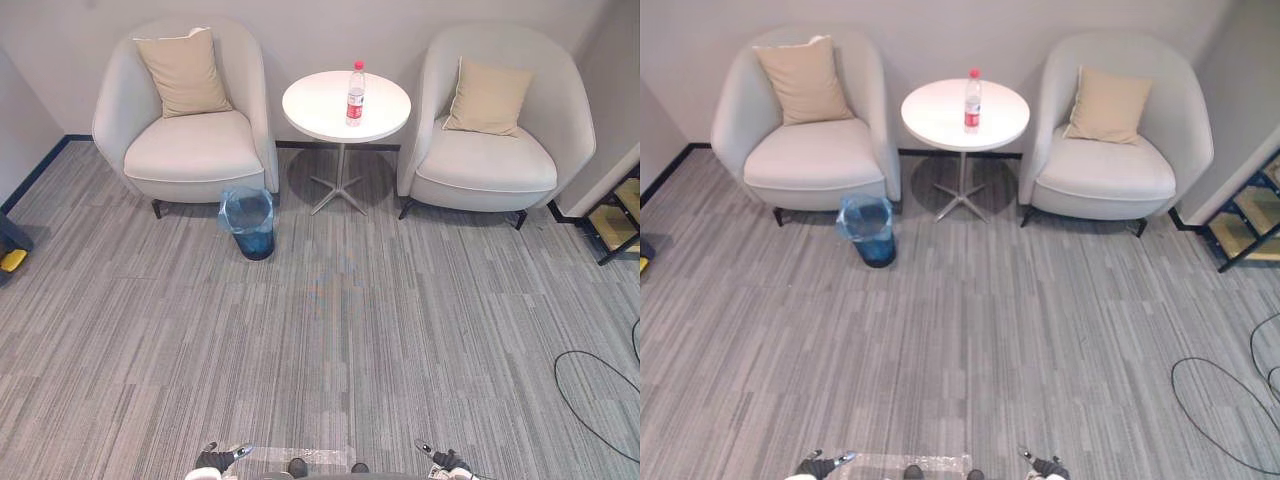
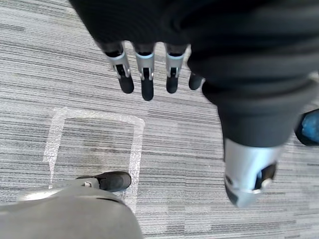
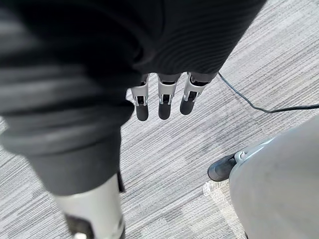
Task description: Gather rubbish on tea table into small bin, then transfer packed bag to large trash can.
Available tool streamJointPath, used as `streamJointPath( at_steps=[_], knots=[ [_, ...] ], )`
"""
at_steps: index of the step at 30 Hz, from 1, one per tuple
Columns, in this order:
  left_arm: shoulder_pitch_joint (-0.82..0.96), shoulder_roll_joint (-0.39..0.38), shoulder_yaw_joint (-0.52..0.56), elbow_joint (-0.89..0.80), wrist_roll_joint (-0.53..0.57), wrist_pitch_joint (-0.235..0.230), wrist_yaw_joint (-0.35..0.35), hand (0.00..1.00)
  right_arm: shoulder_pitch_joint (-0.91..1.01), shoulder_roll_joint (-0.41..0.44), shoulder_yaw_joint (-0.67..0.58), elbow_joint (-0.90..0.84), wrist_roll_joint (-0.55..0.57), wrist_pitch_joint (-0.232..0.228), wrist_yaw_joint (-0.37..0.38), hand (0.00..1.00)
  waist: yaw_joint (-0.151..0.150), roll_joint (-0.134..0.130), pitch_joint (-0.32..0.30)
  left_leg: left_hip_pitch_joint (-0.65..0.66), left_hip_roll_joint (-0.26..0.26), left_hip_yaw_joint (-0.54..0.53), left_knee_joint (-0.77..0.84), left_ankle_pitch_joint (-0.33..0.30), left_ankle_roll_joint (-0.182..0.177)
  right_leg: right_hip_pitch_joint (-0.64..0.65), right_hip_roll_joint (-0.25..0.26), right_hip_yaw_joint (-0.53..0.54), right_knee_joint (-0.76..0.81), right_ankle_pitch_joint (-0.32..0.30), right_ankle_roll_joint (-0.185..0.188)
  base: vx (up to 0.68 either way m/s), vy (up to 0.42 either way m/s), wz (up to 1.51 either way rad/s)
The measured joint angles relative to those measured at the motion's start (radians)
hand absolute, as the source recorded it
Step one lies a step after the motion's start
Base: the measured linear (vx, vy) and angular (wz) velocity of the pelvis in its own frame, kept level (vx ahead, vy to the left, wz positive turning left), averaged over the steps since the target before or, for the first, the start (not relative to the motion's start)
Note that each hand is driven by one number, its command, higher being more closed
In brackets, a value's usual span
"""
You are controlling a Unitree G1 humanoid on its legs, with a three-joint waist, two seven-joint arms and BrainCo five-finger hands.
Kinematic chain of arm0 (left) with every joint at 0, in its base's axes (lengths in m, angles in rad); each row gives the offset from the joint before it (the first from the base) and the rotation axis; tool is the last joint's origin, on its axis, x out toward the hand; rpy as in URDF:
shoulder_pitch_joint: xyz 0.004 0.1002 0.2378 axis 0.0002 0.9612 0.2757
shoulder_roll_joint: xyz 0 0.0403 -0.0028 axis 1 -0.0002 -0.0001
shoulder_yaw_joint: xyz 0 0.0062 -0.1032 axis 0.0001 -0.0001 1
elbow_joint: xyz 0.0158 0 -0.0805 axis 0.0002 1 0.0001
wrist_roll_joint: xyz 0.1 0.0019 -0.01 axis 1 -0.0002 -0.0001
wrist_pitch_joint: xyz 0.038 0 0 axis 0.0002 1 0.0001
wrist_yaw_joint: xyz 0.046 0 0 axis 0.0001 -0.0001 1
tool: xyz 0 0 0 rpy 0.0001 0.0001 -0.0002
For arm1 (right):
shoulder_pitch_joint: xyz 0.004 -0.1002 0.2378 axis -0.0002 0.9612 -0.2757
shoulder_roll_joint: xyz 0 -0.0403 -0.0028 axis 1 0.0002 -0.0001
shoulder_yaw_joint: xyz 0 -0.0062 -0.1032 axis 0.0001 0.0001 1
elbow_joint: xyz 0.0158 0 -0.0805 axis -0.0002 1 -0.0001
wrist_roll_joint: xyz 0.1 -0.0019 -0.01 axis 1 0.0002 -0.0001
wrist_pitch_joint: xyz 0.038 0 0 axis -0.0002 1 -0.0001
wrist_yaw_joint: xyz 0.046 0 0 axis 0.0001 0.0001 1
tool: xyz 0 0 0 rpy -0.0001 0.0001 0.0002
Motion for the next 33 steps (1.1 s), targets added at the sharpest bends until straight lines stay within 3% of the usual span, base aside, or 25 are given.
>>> streamJointPath(
  at_steps=[24, 28, 30, 32, 33],
  knots=[
    [-0.002, 0.003, -0.011, 0.000, 0.008, 0.001, -0.001, 0.00, 0.000, 0.000, 0.005, -0.001, 0.001, 0.001, 0.001, 0.00, -0.001, 0.000, 0.001, -0.005, 0.005, 0.015, -0.001, -0.002, -0.002, 0.008, 0.006, 0.007, -0.034, 0.014, -0.014, -0.03, -0.041, -0.01],
    [-0.005, 0.003, -0.011, -0.001, 0.008, 0.006, -0.002, 0.00, 0.000, 0.000, 0.005, -0.005, 0.003, -0.001, 0.001, 0.00, -0.004, 0.003, 0.007, -0.011, 0.018, 0.032, 0.009, -0.017, -0.022, 0.002, 0.016, 0.017, -0.023, 0.008, -0.021, -0.01, -0.069, -0.08],
    [-0.015, 0.005, -0.008, -0.003, 0.007, 0.007, -0.002, 0.00, 0.000, 0.002, 0.003, -0.006, 0.008, -0.001, 0.001, 0.00, -0.004, 0.001, 0.014, -0.058, 0.026, 0.039, 0.095, -0.059, -0.029, -0.025, 0.017, 0.019, 0.019, -0.013, -0.034, 0.01, -0.067, -0.07],
    [-0.017, 0.001, 0.024, -0.030, 0.007, 0.008, -0.002, 0.00, 0.001, 0.012, -0.005, -0.040, 0.025, -0.002, 0.000, 0.00, 0.001, -0.001, 0.043, -0.150, 0.056, 0.063, 0.344, -0.150, -0.053, -0.046, 0.021, 0.029, 0.090, -0.071, -0.060, -0.01, -0.091, -0.10],
    [-0.016, 0.001, 0.038, -0.042, 0.007, 0.009, -0.003, 0.00, 0.004, 0.014, -0.004, -0.045, 0.027, -0.003, -0.001, 0.00, 0.002, -0.006, 0.048, -0.183, 0.065, 0.076, 0.420, -0.159, -0.062, -0.046, 0.019, 0.032, 0.106, -0.086, -0.063, -0.02, -0.107, -0.11]
  ],
)
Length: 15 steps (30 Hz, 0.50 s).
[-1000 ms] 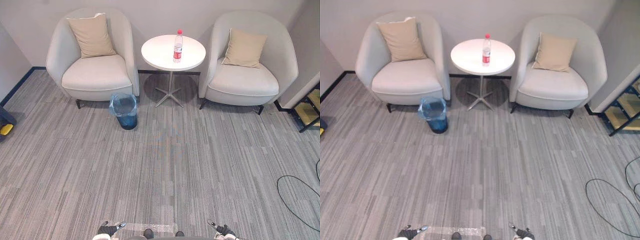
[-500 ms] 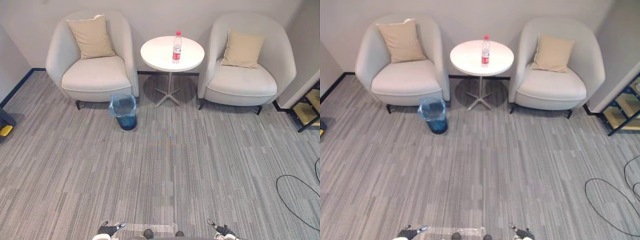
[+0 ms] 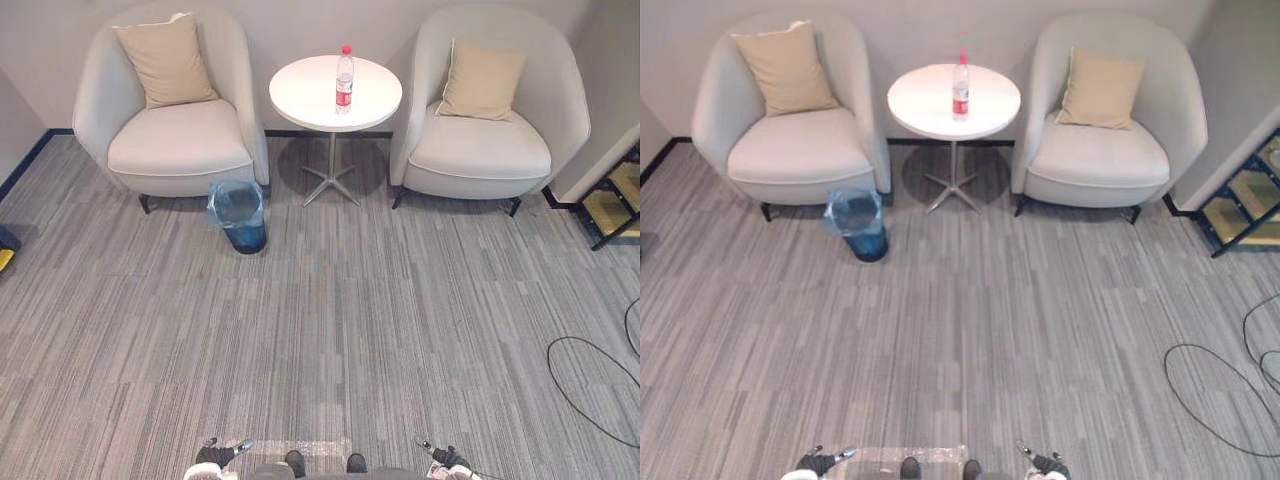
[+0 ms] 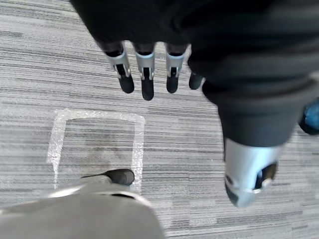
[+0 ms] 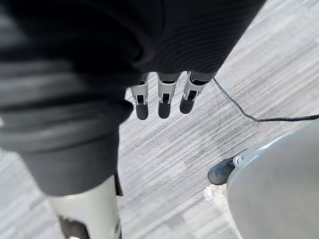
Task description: Gather rubbish on tea table into small bin, then transfer packed bag to large trash can.
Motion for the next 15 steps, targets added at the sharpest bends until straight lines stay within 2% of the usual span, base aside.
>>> streamJointPath(
  at_steps=[2, 4, 6, 8, 10, 11, 12, 13, 14, 15],
  knots=[
    [0.010, -0.024, 0.065, -0.057, -0.008, -0.001, 0.002, 0.00, 0.007, 0.002, 0.018, -0.010, 0.017, -0.001, -0.002, 0.00, 0.006, 0.000, 0.012, -0.154, 0.058, 0.027, 0.356, 0.010, 0.009, 0.011, 0.004, 0.002, 0.042, -0.045, -0.029, 0.03, -0.096, -0.17],
    [0.024, -0.036, 0.090, -0.073, -0.017, 0.000, 0.002, 0.00, 0.014, -0.001, 0.039, -0.041, 0.017, 0.000, -0.009, 0.00, 0.010, 0.008, 0.011, -0.218, 0.092, 0.044, 0.475, -0.022, 0.026, 0.039, 0.005, 0.017, 0.064, -0.073, -0.044, 0.14, -0.015, -0.14],
    [0.025, -0.040, 0.091, -0.079, -0.030, -0.001, 0.003, 0.00, 0.011, -0.002, 0.039, -0.039, 0.018, 0.002, -0.012, 0.00, 0.017, 0.010, 0.011, -0.262, 0.095, 0.065, 0.434, -0.047, 0.023, 0.054, -0.012, 0.040, 0.064, -0.090, -0.041, 0.27, 0.030, -0.27],
    [0.023, -0.042, 0.091, -0.081, -0.032, -0.002, 0.003, 0.00, 0.009, -0.002, 0.038, -0.038, 0.018, 0.003, -0.014, 0.00, 0.038, 0.008, 0.010, -0.291, 0.075, 0.088, 0.297, -0.038, 0.019, 0.059, -0.045, 0.057, 0.054, -0.100, -0.029, 0.35, 0.126, -0.44],
    [0.021, -0.048, 0.082, -0.070, -0.031, -0.002, 0.005, 0.00, 0.009, -0.007, 0.037, -0.037, 0.016, 0.003, -0.014, 0.00, 0.049, 0.018, 0.003, -0.284, 0.017, 0.069, -0.030, 0.081, 0.014, 0.095, -0.087, 0.088, 0.007, -0.114, -0.004, 0.49, 0.225, -0.43],
    [0.027, -0.049, 0.079, -0.062, -0.032, -0.002, 0.004, 0.00, 0.009, -0.011, 0.034, -0.034, 0.016, 0.002, -0.014, 0.00, 0.050, 0.021, -0.004, -0.280, 0.006, 0.048, -0.069, 0.141, 0.019, 0.097, -0.094, 0.096, -0.001, -0.122, 0.006, 0.46, 0.257, -0.45],
    [0.023, -0.037, 0.079, -0.043, -0.029, -0.001, 0.004, 0.00, 0.005, -0.010, 0.025, -0.015, 0.014, 0.008, -0.014, 0.00, 0.051, 0.007, -0.020, -0.271, -0.034, 0.046, -0.061, 0.148, 0.053, 0.102, -0.124, 0.120, 0.020, -0.132, 0.012, 0.39, 0.212, -0.33],
    [0.023, -0.034, 0.080, -0.042, -0.028, 0.000, 0.004, 0.00, 0.003, -0.002, 0.018, -0.018, 0.011, 0.008, -0.012, 0.00, 0.051, 0.001, -0.025, -0.269, -0.040, 0.059, -0.049, 0.124, 0.062, 0.081, -0.135, 0.123, 0.069, -0.132, 0.012, 0.62, 0.301, -0.39],
    [0.023, -0.031, 0.080, -0.040, -0.029, 0.000, 0.005, 0.00, 0.005, 0.002, 0.011, -0.023, 0.011, 0.008, -0.010, 0.00, 0.055, -0.009, -0.027, -0.238, -0.048, 0.090, -0.034, 0.095, 0.081, 0.045, -0.147, 0.139, 0.191, -0.131, 0.020, 0.53, 0.225, -0.35],
    [0.024, -0.029, 0.080, -0.040, -0.030, 0.000, 0.007, 0.00, 0.007, 0.004, 0.012, -0.024, 0.010, 0.009, -0.009, 0.00, 0.058, -0.017, -0.027, -0.198, -0.057, 0.108, -0.037, 0.075, 0.096, 0.016, -0.158, 0.143, 0.298, -0.124, 0.062, 0.63, 0.277, -0.48]
  ],
)
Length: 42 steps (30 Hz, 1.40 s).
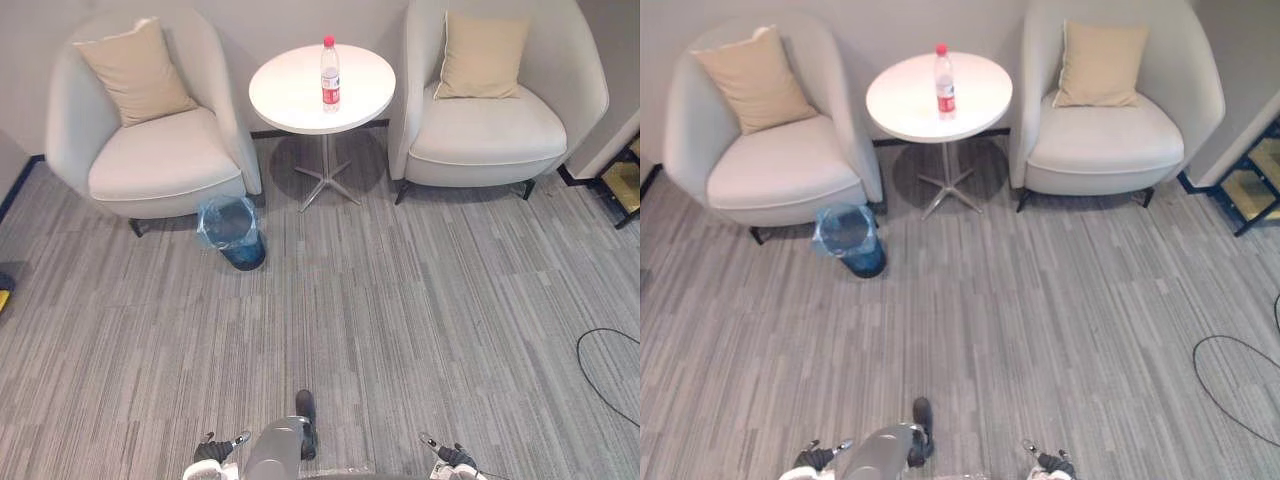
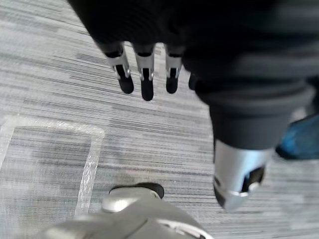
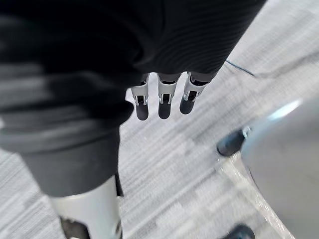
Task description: Gather rubbish on tea table into small bin, then transfer packed bag to large trash can.
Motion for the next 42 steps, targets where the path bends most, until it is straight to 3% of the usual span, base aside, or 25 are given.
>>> streamJointPath(
  at_steps=[1, 2, 3, 6, 8, 10, 12, 13, 15, 16, 18, 20, 22, 24, 27, 28, 29, 31, 33, 35, 36, 37, 38, 39, 42],
  knots=[
    [0.001, 0.003, -0.003, 0.002, 0.000, 0.001, 0.005, 0.00, 0.000, 0.001, 0.007, -0.008, -0.003, 0.001, 0.004, 0.00, -0.002, -0.004, 0.000, 0.060, -0.012, 0.011, -0.019, -0.016, 0.012, -0.056, -0.009, -0.003, 0.171, 0.030, 0.082, 0.41, 0.174, -0.35],
    [0.000, 0.003, -0.005, 0.002, -0.001, 0.002, 0.007, 0.00, 0.000, 0.001, 0.008, -0.010, -0.004, 0.001, 0.005, 0.00, -0.004, -0.003, 0.000, 0.073, -0.013, 0.011, -0.023, -0.019, 0.015, -0.069, -0.009, -0.003, 0.204, 0.037, 0.100, 0.56, 0.228, -0.32],
    [-0.006, 0.004, -0.014, 0.002, -0.002, 0.003, 0.014, 0.00, -0.001, 0.001, 0.012, -0.020, -0.014, -0.004, 0.009, 0.00, -0.010, -0.002, 0.000, 0.160, -0.020, 0.006, -0.055, -0.028, 0.022, -0.153, -0.009, -0.023, 0.445, 0.050, 0.147, 0.41, 0.158, -0.25],
    [-0.028, -0.007, -0.019, 0.004, -0.004, 0.004, 0.014, 0.00, 0.008, -0.002, 0.027, -0.060, -0.035, -0.007, 0.011, 0.00, -0.011, 0.009, 0.004, 0.299, -0.013, 0.004, -0.132, -0.030, 0.019, -0.278, -0.040, -0.162, 0.595, 0.018, 0.094, 0.36, 0.093, -0.28],
    [-0.052, -0.039, -0.032, 0.021, -0.020, 0.005, 0.012, 0.00, 0.000, -0.008, 0.026, -0.061, -0.036, -0.008, 0.012, 0.00, -0.027, 0.030, 0.016, 0.409, 0.009, 0.001, -0.199, -0.030, 0.019, -0.338, -0.054, -0.299, 0.503, -0.021, 0.046, 0.35, 0.012, 0.04],
    [-0.057, -0.057, -0.032, 0.022, -0.017, 0.004, 0.008, 0.00, 0.001, -0.005, 0.025, -0.056, -0.036, -0.013, 0.013, 0.00, -0.038, 0.023, 0.015, 0.432, 0.028, -0.025, -0.200, -0.030, 0.019, -0.363, -0.018, -0.311, 0.324, -0.010, 0.035, 0.31, -0.097, 0.35],
    [-0.058, -0.057, -0.032, 0.033, -0.017, -0.001, 0.005, 0.00, 0.004, -0.002, 0.017, -0.051, -0.033, -0.017, 0.015, 0.00, -0.059, 0.014, 0.013, 0.448, 0.031, -0.063, -0.200, -0.043, -0.004, -0.360, 0.020, -0.274, 0.103, 0.099, 0.026, 0.29, -0.183, 0.70],
    [-0.058, -0.050, -0.023, 0.038, -0.019, -0.002, 0.005, 0.00, 0.018, 0.006, 0.013, -0.047, -0.032, -0.018, 0.016, 0.00, -0.060, -0.017, -0.001, 0.462, 0.015, -0.093, -0.202, -0.078, -0.055, -0.362, 0.018, -0.258, 0.012, 0.237, -0.022, 0.40, -0.248, 0.50],
    [-0.059, -0.089, 0.014, 0.060, -0.019, 0.001, 0.005, 0.00, 0.000, -0.009, -0.004, -0.038, -0.030, -0.016, 0.018, 0.00, -0.048, 0.046, -0.006, 0.483, 0.065, -0.106, -0.199, -0.112, -0.086, -0.353, 0.045, -0.291, 0.044, 0.169, -0.036, 0.37, -0.243, 0.22],
    [-0.055, -0.095, 0.023, 0.057, -0.018, 0.000, 0.005, 0.00, 0.000, -0.010, -0.004, -0.040, -0.031, -0.018, 0.018, 0.00, -0.051, 0.051, -0.004, 0.475, 0.073, -0.109, -0.177, -0.112, -0.087, -0.342, 0.046, -0.305, 0.032, 0.152, -0.036, 0.28, -0.242, 0.32],
    [-0.055, -0.101, 0.061, 0.038, -0.019, 0.001, 0.006, 0.00, 0.006, -0.012, -0.002, -0.041, -0.024, -0.018, 0.016, 0.00, -0.056, 0.059, 0.003, 0.363, 0.127, -0.142, 0.101, -0.140, -0.125, -0.269, 0.071, -0.342, -0.016, 0.115, -0.038, 0.24, -0.259, 0.51],
    [-0.053, -0.111, 0.092, -0.001, -0.030, -0.001, 0.009, 0.00, 0.018, -0.018, 0.013, -0.050, -0.014, -0.018, 0.012, 0.00, -0.041, 0.062, 0.016, 0.199, 0.207, -0.165, 0.481, -0.106, -0.123, -0.195, 0.111, -0.362, -0.050, 0.087, -0.068, 0.21, -0.183, 0.20],
    [-0.050, -0.110, 0.089, -0.024, -0.041, -0.002, 0.012, 0.00, 0.018, -0.025, 0.039, -0.048, -0.013, -0.017, 0.005, 0.00, -0.021, 0.065, 0.019, 0.115, 0.250, -0.155, 0.636, -0.118, -0.125, -0.139, 0.132, -0.362, -0.056, 0.060, -0.084, 0.23, -0.103, -0.10],
    [-0.049, -0.111, 0.079, -0.041, -0.043, -0.003, 0.013, 0.00, 0.017, -0.023, 0.047, -0.048, -0.012, -0.010, 0.001, 0.00, -0.014, 0.058, 0.022, 0.046, 0.251, -0.117, 0.604, -0.135, -0.107, -0.086, 0.129, -0.352, -0.085, 0.041, -0.076, 0.26, -0.061, -0.17],
    [-0.048, -0.113, 0.077, -0.050, -0.050, -0.008, 0.013, 0.00, 0.014, -0.021, 0.047, -0.049, 0.006, -0.006, 0.000, 0.00, -0.004, 0.053, 0.022, 0.015, 0.213, -0.054, 0.366, -0.129, -0.103, -0.037, 0.106, -0.330, -0.130, 0.032, -0.053, 0.31, 0.070, -0.26],
    [-0.048, -0.112, 0.067, -0.048, -0.050, -0.008, 0.015, 0.00, 0.014, -0.021, 0.046, -0.049, 0.005, -0.006, 0.000, 0.00, -0.004, 0.051, 0.020, 0.018, 0.162, -0.049, 0.171, -0.091, -0.097, -0.019, 0.086, -0.314, -0.147, 0.024, -0.038, 0.46, 0.194, -0.27],
    [-0.047, -0.111, 0.063, -0.046, -0.058, -0.009, 0.015, 0.00, 0.013, -0.023, 0.046, -0.044, 0.005, -0.006, 0.000, 0.00, 0.003, 0.050, 0.021, 0.031, 0.123, -0.059, 0.037, 0.013, -0.089, -0.001, 0.073, -0.293, -0.161, 0.013, -0.019, 0.39, 0.174, -0.44],
    [-0.050, -0.085, 0.039, -0.028, -0.057, -0.009, 0.014, 0.00, 0.011, -0.012, 0.046, -0.011, 0.002, -0.005, 0.001, 0.00, 0.011, 0.019, -0.007, 0.076, 0.072, -0.034, -0.019, 0.039, -0.053, 0.027, 0.041, -0.238, -0.208, 0.030, 0.006, 0.47, 0.149, -0.28],
    [-0.060, -0.067, 0.038, -0.010, -0.062, -0.008, 0.012, 0.00, 0.000, 0.001, 0.035, 0.001, 0.001, 0.001, 0.004, 0.00, 0.003, -0.004, -0.005, 0.067, 0.066, -0.005, 0.066, 0.019, -0.031, 0.058, 0.016, -0.169, -0.237, 0.093, 0.016, 0.57, 0.250, -0.22],
    [-0.060, -0.068, 0.040, -0.003, -0.058, -0.008, 0.013, 0.00, 0.003, 0.003, 0.034, -0.001, -0.006, 0.002, 0.008, 0.00, 0.012, -0.006, -0.006, 0.100, 0.063, 0.020, 0.081, 0.013, -0.024, 0.048, 0.010, -0.134, -0.153, 0.106, 0.023, 0.36, 0.205, -0.45],
    [-0.050, -0.073, 0.006, 0.013, -0.056, -0.005, 0.012, 0.00, 0.014, -0.007, 0.035, -0.012, -0.040, 0.001, 0.015, 0.00, 0.012, 0.017, -0.024, 0.196, 0.056, 0.023, -0.005, -0.036, -0.022, -0.051, 0.011, -0.113, 0.117, 0.107, 0.093, 0.33, 0.180, -0.44],
    [-0.048, -0.071, -0.010, 0.019, -0.056, -0.002, 0.011, 0.00, 0.014, -0.011, 0.035, -0.019, -0.041, 0.000, 0.018, 0.00, 0.004, 0.023, -0.026, 0.245, 0.047, 0.009, -0.046, -0.067, -0.026, -0.122, 0.006, -0.110, 0.282, 0.131, 0.146, 0.36, 0.170, -0.32],
    [-0.053, -0.069, -0.013, 0.019, -0.055, -0.002, 0.010, 0.00, 0.013, -0.015, 0.034, -0.026, -0.042, 0.000, 0.019, 0.00, -0.007, 0.024, -0.020, 0.278, 0.040, -0.004, -0.070, -0.094, -0.026, -0.177, -0.002, -0.112, 0.393, 0.123, 0.167, 0.32, 0.097, 0.15],
    [-0.065, -0.049, -0.010, 0.032, -0.049, 0.005, 0.011, 0.00, 0.023, -0.001, 0.035, -0.040, -0.041, 0.001, 0.020, 0.00, -0.014, 0.000, -0.004, 0.331, 0.011, -0.022, -0.093, -0.103, -0.024, -0.260, -0.036, -0.116, 0.582, 0.084, 0.146, 0.38, 0.051, 0.34],
    [-0.068, -0.055, -0.009, 0.041, -0.046, 0.018, 0.012, 0.00, 0.034, -0.004, 0.026, -0.058, -0.037, -0.007, 0.026, 0.00, -0.023, 0.006, 0.001, 0.443, 0.026, -0.055, -0.132, -0.106, -0.025, -0.338, -0.046, -0.217, 0.596, 0.003, 0.077, 0.37, -0.035, 0.48]
  ],
)
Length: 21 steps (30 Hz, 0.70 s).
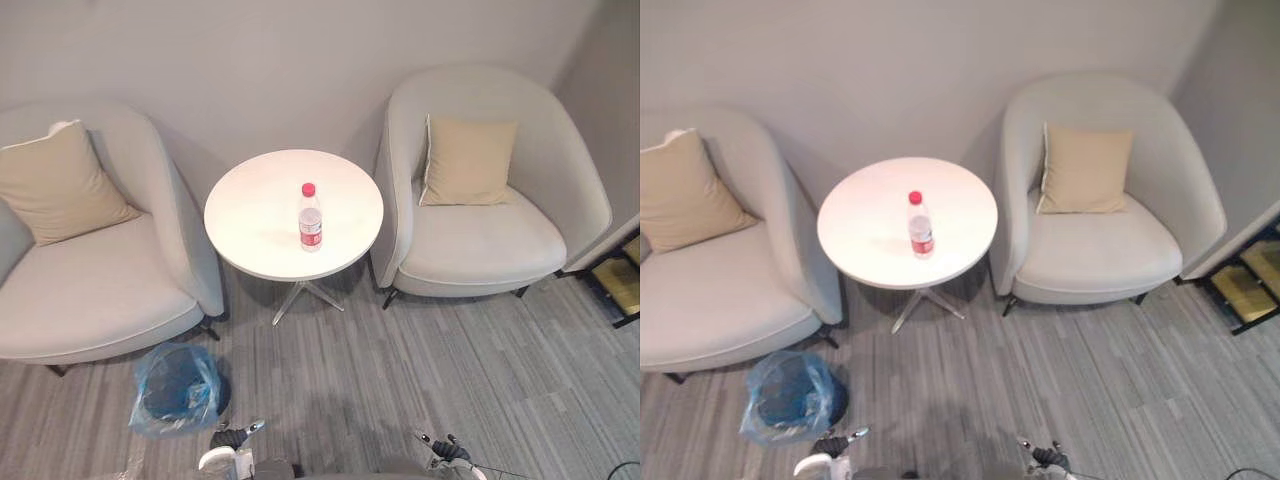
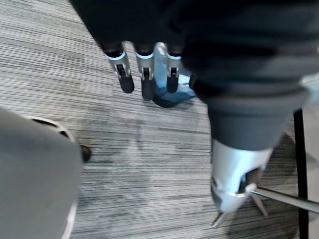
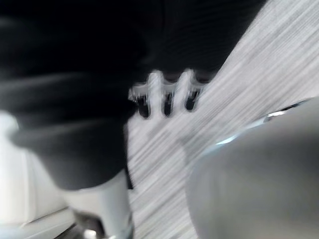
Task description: Gather rubbish on tea table into small bin, then transfer packed bag to large trash can.
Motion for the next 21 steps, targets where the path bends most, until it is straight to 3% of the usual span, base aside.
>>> streamJointPath(
  at_steps=[3, 4, 5, 7, 9, 10, 13, 15, 18, 19, 20, 21],
  knots=[
    [0.001, -0.008, 0.013, -0.001, 0.001, -0.001, 0.000, 0.00, -0.004, 0.003, 0.000, -0.005, 0.000, -0.005, 0.003, 0.00, -0.004, 0.008, 0.000, 0.041, 0.039, -0.052, -0.016, -0.001, -0.002, -0.025, 0.043, -0.008, -0.233, -0.011, -0.026, 0.30, -0.166, 0.68],
    [0.001, -0.009, 0.022, -0.002, 0.006, -0.001, 0.000, 0.00, -0.004, 0.004, 0.001, -0.001, 0.000, -0.005, 0.004, 0.00, -0.005, 0.005, -0.001, 0.048, 0.046, -0.082, -0.022, -0.011, -0.018, -0.020, 0.073, 0.043, -0.403, 0.046, -0.035, 0.34, -0.262, 0.91],
    [-0.001, -0.009, 0.029, 0.000, 0.008, -0.002, 0.000, 0.00, -0.006, 0.009, -0.004, 0.004, 0.007, -0.006, 0.005, 0.00, -0.007, -0.006, -0.003, 0.055, 0.046, -0.117, -0.022, -0.040, -0.067, -0.007, 0.087, 0.096, -0.513, 0.151, -0.049, 0.44, -0.328, 0.85],
    [0.004, -0.065, 0.068, 0.002, 0.008, 0.000, 0.001, 0.00, -0.027, -0.023, -0.003, 0.005, 0.000, -0.006, 0.003, 0.00, -0.001, 0.062, -0.004, 0.046, 0.099, -0.142, -0.007, -0.048, -0.086, 0.002, 0.121, 0.061, -0.495, 0.134, -0.077, 0.43, -0.277, 0.47],
    [0.005, -0.083, 0.080, 0.001, 0.009, 0.000, 0.001, 0.00, -0.029, -0.036, -0.002, 0.012, 0.000, -0.004, 0.002, 0.00, -0.002, 0.084, -0.004, 0.038, 0.123, -0.160, 0.028, -0.032, -0.109, 0.030, 0.124, 0.013, -0.493, 0.099, -0.094, 0.32, -0.207, 0.44],
    [0.005, -0.085, 0.079, -0.001, 0.009, 0.000, 0.001, 0.00, -0.029, -0.039, 0.002, 0.013, 0.000, -0.004, 0.001, 0.00, -0.003, 0.085, -0.004, 0.023, 0.136, -0.163, 0.070, -0.026, -0.119, 0.052, 0.126, -0.010, -0.499, 0.090, -0.105, 0.27, -0.211, 0.64],
    [-0.019, -0.078, 0.077, -0.032, 0.009, -0.002, 0.001, 0.00, -0.016, -0.035, 0.027, 0.013, 0.001, 0.000, -0.005, 0.00, 0.008, 0.064, 0.009, -0.154, 0.171, -0.171, 0.451, 0.029, -0.136, 0.171, 0.118, -0.071, -0.591, 0.077, -0.119, 0.20, -0.177, 0.57],
    [-0.018, -0.082, 0.066, -0.044, 0.009, -0.007, 0.001, 0.00, -0.017, -0.034, 0.041, 0.012, 0.002, 0.000, -0.012, 0.00, 0.011, 0.060, 0.010, -0.217, 0.197, -0.121, 0.538, -0.022, -0.116, 0.218, 0.114, -0.085, -0.631, 0.075, -0.121, 0.12, -0.057, 0.26],
    [-0.018, -0.082, 0.038, -0.062, 0.009, -0.009, 0.000, 0.00, -0.019, -0.030, 0.041, 0.011, 0.003, 0.000, -0.014, 0.00, 0.013, 0.057, 0.012, -0.263, 0.178, -0.069, 0.414, -0.056, -0.096, 0.259, 0.098, -0.094, -0.662, 0.077, -0.117, 0.07, 0.059, 0.07],
    [-0.019, -0.085, 0.032, -0.060, 0.009, -0.008, 0.001, 0.00, -0.018, -0.031, 0.042, 0.005, 0.002, 0.000, -0.015, 0.00, 0.010, 0.063, 0.008, -0.271, 0.158, -0.083, 0.226, 0.024, -0.088, 0.261, 0.101, -0.091, -0.666, 0.075, -0.089, 0.09, 0.161, -0.10],
    [-0.020, -0.079, 0.028, -0.061, 0.008, -0.009, 0.000, 0.00, -0.020, -0.030, 0.042, 0.009, 0.002, 0.000, -0.015, 0.00, 0.013, 0.057, 0.009, -0.272, 0.147, -0.092, 0.200, 0.031, -0.109, 0.253, 0.102, -0.079, -0.662, 0.071, -0.077, 0.12, 0.166, -0.12],
    [-0.019, -0.060, 0.018, -0.058, 0.009, -0.009, 0.001, 0.00, -0.018, -0.018, 0.046, 0.010, 0.002, 0.003, -0.015, 0.00, 0.013, 0.030, -0.010, -0.246, 0.117, -0.077, 0.152, 0.050, -0.094, 0.254, 0.085, -0.056, -0.671, 0.076, -0.058, 0.07, 0.072, -0.10]
  ],
)
